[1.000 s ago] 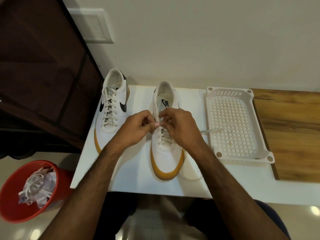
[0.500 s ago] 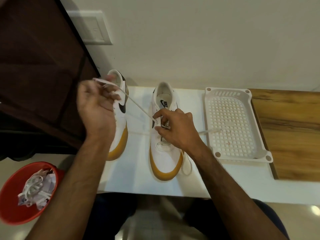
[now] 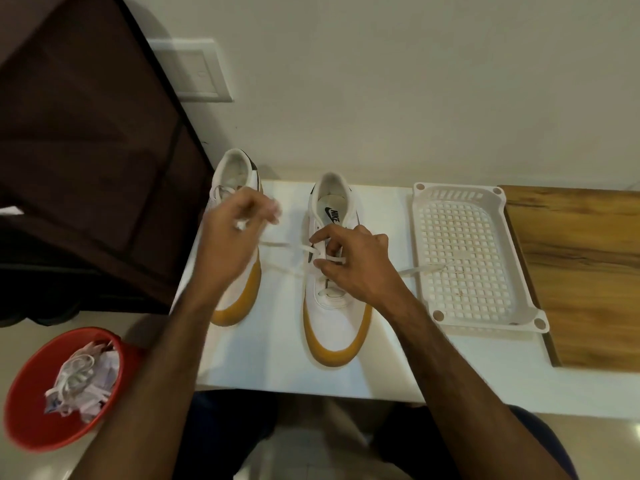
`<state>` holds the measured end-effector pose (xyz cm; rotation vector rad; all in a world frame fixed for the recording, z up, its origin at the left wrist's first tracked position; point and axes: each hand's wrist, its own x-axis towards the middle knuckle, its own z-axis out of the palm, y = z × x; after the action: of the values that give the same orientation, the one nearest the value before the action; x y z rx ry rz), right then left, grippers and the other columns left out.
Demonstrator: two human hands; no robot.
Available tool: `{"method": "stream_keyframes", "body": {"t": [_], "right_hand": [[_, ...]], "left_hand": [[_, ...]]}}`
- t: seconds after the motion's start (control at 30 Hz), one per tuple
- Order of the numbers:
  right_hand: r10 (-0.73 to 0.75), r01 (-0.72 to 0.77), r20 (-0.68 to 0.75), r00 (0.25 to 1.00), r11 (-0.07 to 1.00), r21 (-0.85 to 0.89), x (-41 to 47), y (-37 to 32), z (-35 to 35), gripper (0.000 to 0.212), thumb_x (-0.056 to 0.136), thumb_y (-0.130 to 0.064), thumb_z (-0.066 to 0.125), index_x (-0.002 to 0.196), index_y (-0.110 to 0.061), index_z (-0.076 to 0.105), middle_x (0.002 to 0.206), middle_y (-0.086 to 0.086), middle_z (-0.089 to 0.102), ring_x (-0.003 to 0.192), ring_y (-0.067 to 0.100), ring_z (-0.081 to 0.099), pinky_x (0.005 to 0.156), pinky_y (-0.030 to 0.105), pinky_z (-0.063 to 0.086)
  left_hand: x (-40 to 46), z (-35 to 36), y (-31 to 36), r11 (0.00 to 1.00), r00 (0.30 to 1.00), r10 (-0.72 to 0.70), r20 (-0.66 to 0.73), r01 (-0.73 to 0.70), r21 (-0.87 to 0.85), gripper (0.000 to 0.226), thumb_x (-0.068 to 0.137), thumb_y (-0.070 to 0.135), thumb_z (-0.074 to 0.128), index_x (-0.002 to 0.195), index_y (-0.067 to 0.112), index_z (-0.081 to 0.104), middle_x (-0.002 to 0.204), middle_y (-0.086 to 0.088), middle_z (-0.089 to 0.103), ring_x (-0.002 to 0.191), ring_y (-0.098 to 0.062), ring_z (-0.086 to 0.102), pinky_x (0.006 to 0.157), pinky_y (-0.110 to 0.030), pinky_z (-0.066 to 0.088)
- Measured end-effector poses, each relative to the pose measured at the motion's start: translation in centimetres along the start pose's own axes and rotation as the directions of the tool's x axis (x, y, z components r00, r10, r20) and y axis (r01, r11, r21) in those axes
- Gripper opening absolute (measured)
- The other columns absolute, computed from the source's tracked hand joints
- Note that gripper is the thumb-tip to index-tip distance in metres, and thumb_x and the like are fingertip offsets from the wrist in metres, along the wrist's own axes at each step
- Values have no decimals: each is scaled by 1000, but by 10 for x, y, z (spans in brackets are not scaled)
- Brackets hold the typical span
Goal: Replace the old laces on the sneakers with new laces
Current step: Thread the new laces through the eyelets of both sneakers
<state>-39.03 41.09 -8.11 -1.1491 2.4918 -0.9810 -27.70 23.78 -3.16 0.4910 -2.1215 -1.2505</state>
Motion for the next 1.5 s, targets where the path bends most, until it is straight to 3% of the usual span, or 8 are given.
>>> {"method": "stream_keyframes", "body": {"t": [0.1, 0.4, 0.57, 0.7, 0.83, 1.07, 1.33, 1.5], "right_hand": [[-10, 10, -3, 1000, 1000, -1, 0, 1, 0, 26, 91, -38, 71, 116, -39, 63, 82, -21, 54, 96, 8, 50, 90, 35, 24], [-6, 6, 1, 1000, 1000, 1, 0, 0, 1, 29, 91, -39, 72, 119, -40, 63, 86, -20, 57, 98, 8, 51, 93, 36, 24], [0, 0, 5, 1000, 1000, -10, -2, 0, -1, 29, 90, -37, 72, 116, -42, 63, 88, -20, 60, 100, 8, 53, 92, 33, 20], [3, -3, 17, 1000, 1000, -7, -3, -2, -2, 29, 90, -37, 72, 116, -42, 62, 90, -20, 59, 102, 8, 53, 94, 34, 21], [4, -4, 33, 999, 1000, 0, -2, -3, -1, 31, 90, -37, 73, 118, -41, 62, 91, -20, 60, 103, 10, 55, 95, 35, 23], [-21, 3, 110, 994, 987, 159, -4, 1, -15, 38, 90, -27, 75, 126, -32, 63, 98, -21, 65, 92, 2, 58, 99, 33, 40], [238, -124, -220, 946, 894, 431, -1, 12, -37, 17, 95, -7, 61, 100, -19, 72, 98, -8, 73, 73, -1, 63, 62, 7, 44], [354, -292, -92, 931, 872, 393, -1, 7, -25, 15, 90, -31, 75, 95, -20, 66, 89, -7, 70, 75, 9, 68, 67, 24, 55]], "left_hand": [[-19, 32, -21, 968, 924, -62, 378, -37, 250, 7, 94, 25, 70, 97, 19, 72, 91, 9, 69, 88, -6, 65, 79, -25, 53], [-15, 33, -34, 884, 900, 78, 428, -261, 389, 5, 91, 13, 73, 91, 12, 69, 88, 6, 55, 79, -6, 56, 72, -24, 48], [-12, 19, -18, 933, 995, 65, -78, -33, 359, 10, 93, 3, 62, 86, 10, 57, 90, 1, 56, 82, -3, 53, 74, -8, 38], [-4, -12, -27, 979, 796, -143, -588, 199, 31, 1, 91, 16, 58, 92, 15, 58, 97, -11, 62, 82, -7, 54, 76, -21, 46], [-3, -23, -33, 977, 707, -189, -681, 208, -56, 14, 91, 29, 62, 94, 15, 60, 104, -21, 64, 81, -8, 54, 77, -25, 50], [-3, -8, -12, 998, 896, 41, -442, -12, 69, 21, 100, 19, 61, 112, 7, 73, 112, -16, 63, 102, -17, 64, 91, -22, 52], [7, -16, 16, 949, 825, 289, -486, -183, 255, 24, 99, 23, 64, 122, 21, 71, 100, 13, 55, 96, -21, 53, 86, -30, 49], [-11, 25, 10, 972, 980, 176, -89, -159, 173, 17, 89, 21, 76, 105, 22, 78, 93, 10, 68, 92, -5, 60, 83, -45, 52]]}}
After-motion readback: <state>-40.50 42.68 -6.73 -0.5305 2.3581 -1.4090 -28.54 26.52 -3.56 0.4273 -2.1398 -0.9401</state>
